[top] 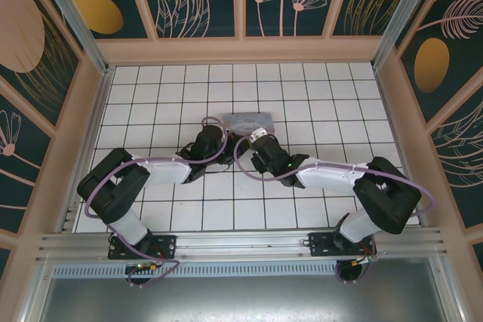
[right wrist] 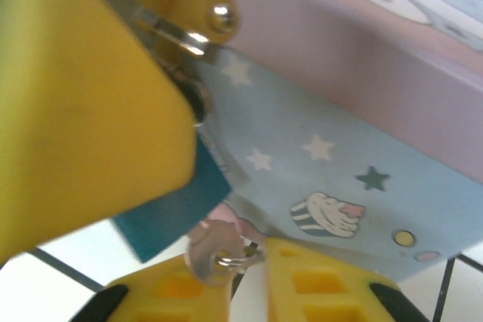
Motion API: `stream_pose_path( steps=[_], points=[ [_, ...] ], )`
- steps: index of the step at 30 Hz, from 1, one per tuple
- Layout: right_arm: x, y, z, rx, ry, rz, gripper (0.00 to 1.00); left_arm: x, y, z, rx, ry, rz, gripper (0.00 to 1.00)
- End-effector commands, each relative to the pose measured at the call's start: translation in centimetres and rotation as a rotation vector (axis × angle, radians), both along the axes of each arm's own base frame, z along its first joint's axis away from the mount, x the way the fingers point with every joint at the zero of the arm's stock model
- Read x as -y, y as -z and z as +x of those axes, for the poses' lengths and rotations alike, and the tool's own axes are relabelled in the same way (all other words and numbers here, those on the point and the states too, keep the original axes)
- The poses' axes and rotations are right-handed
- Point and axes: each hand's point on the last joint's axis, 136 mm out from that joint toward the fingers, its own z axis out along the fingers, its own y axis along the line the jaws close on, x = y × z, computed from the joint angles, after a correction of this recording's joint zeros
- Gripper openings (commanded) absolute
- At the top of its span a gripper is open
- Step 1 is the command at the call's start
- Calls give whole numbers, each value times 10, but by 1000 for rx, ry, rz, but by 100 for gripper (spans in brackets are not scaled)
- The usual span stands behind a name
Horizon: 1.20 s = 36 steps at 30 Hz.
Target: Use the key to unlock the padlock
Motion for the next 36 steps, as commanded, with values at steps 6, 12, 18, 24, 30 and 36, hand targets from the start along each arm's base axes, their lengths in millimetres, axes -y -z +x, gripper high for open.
stream_pose_path(
  steps=[6, 12, 18, 24, 30, 36],
  points=[
    [-25, -32, 3, -86, -89, 257, 0, 9, 4, -8, 22, 59, -11, 0],
    [-36, -47, -16, -279, -214, 523, 0, 5, 16, -11, 29, 62, 7, 0],
    [-33, -57, -24, -408, -274, 740, 0, 3, 19, -14, 44, 70, 5, 0],
    [-16, -69, -16, -412, -239, 865, 0, 4, 21, -11, 43, 67, 7, 0],
    [0, -57, -18, -413, -146, 800, 42, 3, 34, -11, 13, 56, 32, 0],
    [20, -47, -26, -390, -38, 798, 58, 1, 41, -12, 4, 56, 44, 0]
  ],
)
